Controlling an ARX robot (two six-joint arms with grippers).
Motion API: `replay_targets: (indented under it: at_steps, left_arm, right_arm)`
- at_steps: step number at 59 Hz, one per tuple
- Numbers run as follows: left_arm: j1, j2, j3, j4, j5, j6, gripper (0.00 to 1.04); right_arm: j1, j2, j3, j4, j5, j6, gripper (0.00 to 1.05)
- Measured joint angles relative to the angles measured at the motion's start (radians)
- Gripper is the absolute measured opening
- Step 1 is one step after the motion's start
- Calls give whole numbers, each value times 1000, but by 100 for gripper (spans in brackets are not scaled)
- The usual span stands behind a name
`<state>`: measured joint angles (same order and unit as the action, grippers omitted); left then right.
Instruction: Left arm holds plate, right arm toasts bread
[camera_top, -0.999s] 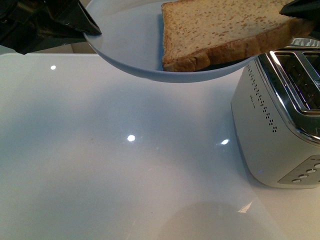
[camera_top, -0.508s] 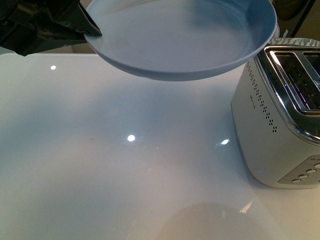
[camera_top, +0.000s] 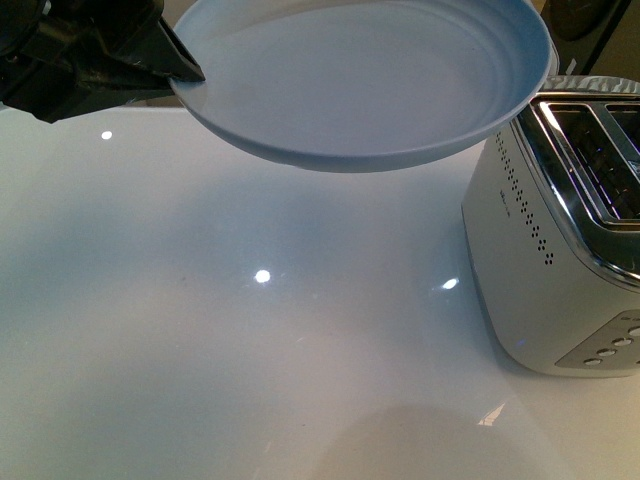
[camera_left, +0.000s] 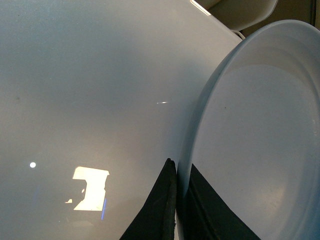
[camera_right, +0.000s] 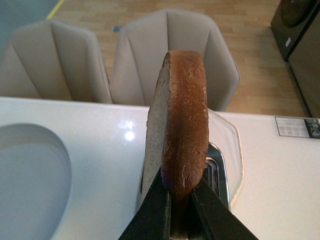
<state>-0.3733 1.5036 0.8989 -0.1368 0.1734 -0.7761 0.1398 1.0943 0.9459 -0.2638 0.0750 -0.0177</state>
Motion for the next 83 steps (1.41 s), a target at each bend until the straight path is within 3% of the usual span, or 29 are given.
replay_targets:
  at_steps: [26,83]
  left_arm:
    - [-5,0,-1,6,-1,-3,3]
    - [-5,0,-14,15,8,-7,3]
  right_arm:
    - [10,91,-93,24,59,-28,3]
    - [31,221,-140,154,89,-21,3]
